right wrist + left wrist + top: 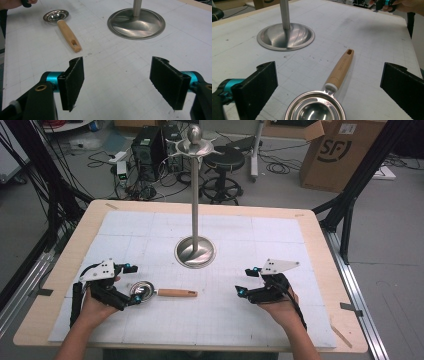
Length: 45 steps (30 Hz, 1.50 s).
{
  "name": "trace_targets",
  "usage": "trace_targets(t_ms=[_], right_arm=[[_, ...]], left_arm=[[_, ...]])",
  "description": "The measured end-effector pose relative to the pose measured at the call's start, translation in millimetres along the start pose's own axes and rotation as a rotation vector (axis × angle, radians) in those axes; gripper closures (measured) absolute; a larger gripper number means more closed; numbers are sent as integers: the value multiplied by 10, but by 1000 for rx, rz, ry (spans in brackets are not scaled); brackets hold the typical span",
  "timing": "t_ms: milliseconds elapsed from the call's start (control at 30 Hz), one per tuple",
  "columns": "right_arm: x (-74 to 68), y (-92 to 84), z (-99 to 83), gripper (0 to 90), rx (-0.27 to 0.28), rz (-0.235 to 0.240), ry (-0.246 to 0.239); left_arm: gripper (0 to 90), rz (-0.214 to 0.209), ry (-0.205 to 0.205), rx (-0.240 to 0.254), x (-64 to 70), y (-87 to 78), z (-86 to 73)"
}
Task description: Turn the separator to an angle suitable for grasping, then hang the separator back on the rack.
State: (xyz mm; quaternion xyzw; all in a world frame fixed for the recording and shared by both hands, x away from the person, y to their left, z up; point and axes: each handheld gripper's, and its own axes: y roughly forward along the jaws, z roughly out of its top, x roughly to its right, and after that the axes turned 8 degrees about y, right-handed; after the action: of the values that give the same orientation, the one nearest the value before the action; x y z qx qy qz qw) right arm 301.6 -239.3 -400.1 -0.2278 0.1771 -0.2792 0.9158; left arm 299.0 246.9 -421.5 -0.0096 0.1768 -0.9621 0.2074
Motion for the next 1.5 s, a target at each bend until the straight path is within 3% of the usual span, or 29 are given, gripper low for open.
trace_targets(t_ms=[433, 567, 933, 1100, 1267, 1333, 1500], right_arm=[[72, -31, -28, 204, 31, -20, 22], [110, -57, -77, 201, 32, -35, 48], [125, -99, -127, 201, 25, -46, 54], [146, -139, -158, 201, 29, -57, 68], [139, -145, -175, 203, 21, -66, 53], [125, -154, -169, 204, 28, -62, 59], [125, -152, -167, 205, 31, -59, 47]], left_arm=[[17, -9, -2, 41, -27, 21, 31], [17, -14, 0, 39, -33, 43, 53], [17, -31, 26, 19, -32, 163, 134], [17, -50, 44, -38, -3, 237, 204], [18, -97, 78, -77, 60, 352, 330], [17, -132, 100, -151, 115, 459, 397], [18, -159, 120, -220, 153, 611, 417]])
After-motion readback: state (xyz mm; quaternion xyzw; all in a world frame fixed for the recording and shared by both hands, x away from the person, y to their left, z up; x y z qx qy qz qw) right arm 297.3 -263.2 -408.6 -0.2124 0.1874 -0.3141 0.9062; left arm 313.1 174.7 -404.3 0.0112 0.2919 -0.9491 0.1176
